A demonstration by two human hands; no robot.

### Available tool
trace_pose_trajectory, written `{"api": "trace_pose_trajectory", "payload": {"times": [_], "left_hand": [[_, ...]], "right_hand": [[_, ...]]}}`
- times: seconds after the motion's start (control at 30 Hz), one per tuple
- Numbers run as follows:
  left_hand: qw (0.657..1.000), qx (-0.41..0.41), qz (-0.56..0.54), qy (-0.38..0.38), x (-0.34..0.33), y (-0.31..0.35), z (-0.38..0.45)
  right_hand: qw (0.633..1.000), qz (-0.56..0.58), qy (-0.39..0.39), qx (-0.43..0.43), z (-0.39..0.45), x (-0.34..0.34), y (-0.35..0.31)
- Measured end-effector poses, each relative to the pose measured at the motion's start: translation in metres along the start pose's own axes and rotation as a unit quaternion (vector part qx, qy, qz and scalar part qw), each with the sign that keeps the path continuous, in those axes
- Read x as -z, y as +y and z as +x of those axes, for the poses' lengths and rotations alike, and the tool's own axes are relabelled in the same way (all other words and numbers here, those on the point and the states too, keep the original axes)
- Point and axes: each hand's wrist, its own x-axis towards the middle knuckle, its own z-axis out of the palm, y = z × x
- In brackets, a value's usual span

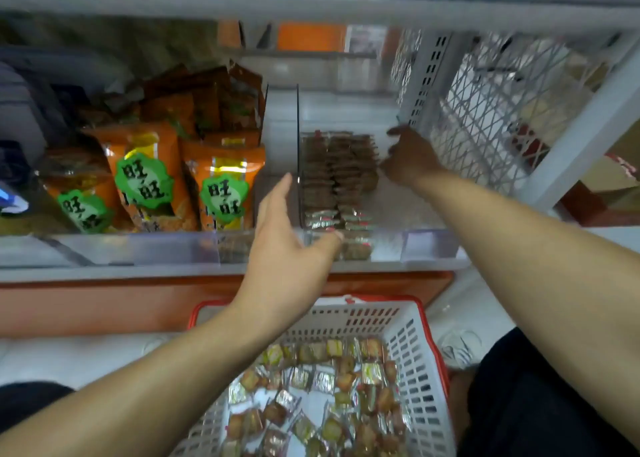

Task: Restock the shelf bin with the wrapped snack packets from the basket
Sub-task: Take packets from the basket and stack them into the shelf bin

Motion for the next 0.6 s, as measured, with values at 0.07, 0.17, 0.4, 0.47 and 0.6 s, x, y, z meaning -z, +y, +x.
{"api": "trace_pose_trajectory", "payload": {"times": [0.07, 0.17, 0.4, 0.47, 0.6], "left_hand": [[0.998, -0.056, 0.003, 0.034, 0.003, -0.003, -0.012], [0.995, -0.095, -0.004, 0.039, 0.009, -0.015, -0.027], [0.951, 0.103, 0.177, -0.231, -0.01, -0.11, -0.054], [0.87, 0.139, 0.294, -0.371, -0.014, -0.145, -0.065], [0.748, 0.16, 0.417, -0.491, -0.017, -0.199, -0.088]], "right_hand": [[0.988, 0.012, 0.102, 0.119, -0.018, 0.012, -0.021], [0.914, 0.096, 0.194, 0.343, -0.068, 0.016, -0.045], [0.881, -0.098, -0.198, 0.418, -0.207, -0.075, 0.034], [0.84, -0.253, -0.394, 0.273, -0.229, -0.11, 0.078], [0.757, -0.347, -0.526, 0.171, -0.275, -0.158, 0.151]]}}
